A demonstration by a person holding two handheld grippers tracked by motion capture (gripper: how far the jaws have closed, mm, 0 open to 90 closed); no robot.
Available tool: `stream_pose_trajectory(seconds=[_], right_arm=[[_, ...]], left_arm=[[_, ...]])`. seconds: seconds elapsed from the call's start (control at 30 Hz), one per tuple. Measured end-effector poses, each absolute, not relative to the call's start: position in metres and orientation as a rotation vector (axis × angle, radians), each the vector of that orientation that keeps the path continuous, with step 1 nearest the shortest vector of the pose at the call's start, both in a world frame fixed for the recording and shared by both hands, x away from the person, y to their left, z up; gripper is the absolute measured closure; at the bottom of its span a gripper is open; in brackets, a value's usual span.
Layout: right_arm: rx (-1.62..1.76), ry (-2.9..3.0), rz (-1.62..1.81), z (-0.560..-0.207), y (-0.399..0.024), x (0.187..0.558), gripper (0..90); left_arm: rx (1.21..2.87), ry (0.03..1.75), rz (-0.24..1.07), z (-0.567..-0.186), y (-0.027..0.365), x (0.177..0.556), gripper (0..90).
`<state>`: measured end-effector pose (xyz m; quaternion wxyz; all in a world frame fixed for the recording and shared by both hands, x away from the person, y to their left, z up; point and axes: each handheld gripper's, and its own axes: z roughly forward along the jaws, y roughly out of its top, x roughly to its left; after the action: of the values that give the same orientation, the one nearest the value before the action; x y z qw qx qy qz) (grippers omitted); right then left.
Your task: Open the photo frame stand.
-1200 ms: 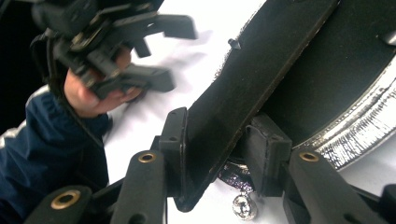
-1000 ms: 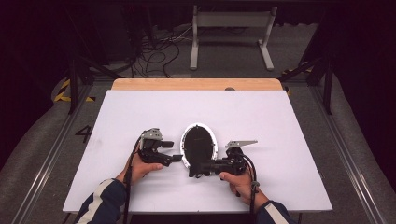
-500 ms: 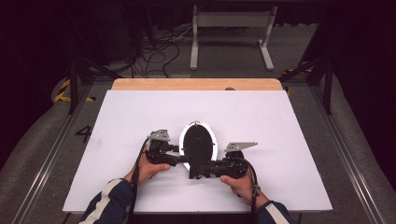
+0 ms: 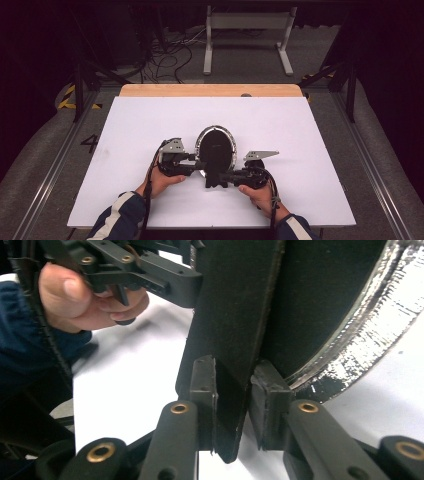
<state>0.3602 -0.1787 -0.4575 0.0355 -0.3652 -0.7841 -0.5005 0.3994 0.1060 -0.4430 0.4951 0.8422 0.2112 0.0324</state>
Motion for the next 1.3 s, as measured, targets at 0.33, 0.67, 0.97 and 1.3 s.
stream_pose_trajectory(seconds=[0.33,0.67,0.97,1.3], right_arm=[[-1.135,-2.459,-1.537,-0.451,-0.182,0.36,77.5],[-1.133,-2.476,-1.539,-0.451,-0.182,0.359,77.3],[-1.136,-2.489,-1.564,-0.446,-0.185,0.361,76.5],[-1.107,-2.505,-1.574,-0.441,-0.181,0.361,76.5]], left_arm=[[2.117,0.453,0.131,-0.44,0.096,0.392,61.0],[2.16,0.427,0.168,-0.443,0.091,0.387,59.0],[2.178,0.424,0.347,-0.439,0.085,0.383,64.5],[2.153,0.475,0.486,-0.44,0.086,0.389,70.8]])
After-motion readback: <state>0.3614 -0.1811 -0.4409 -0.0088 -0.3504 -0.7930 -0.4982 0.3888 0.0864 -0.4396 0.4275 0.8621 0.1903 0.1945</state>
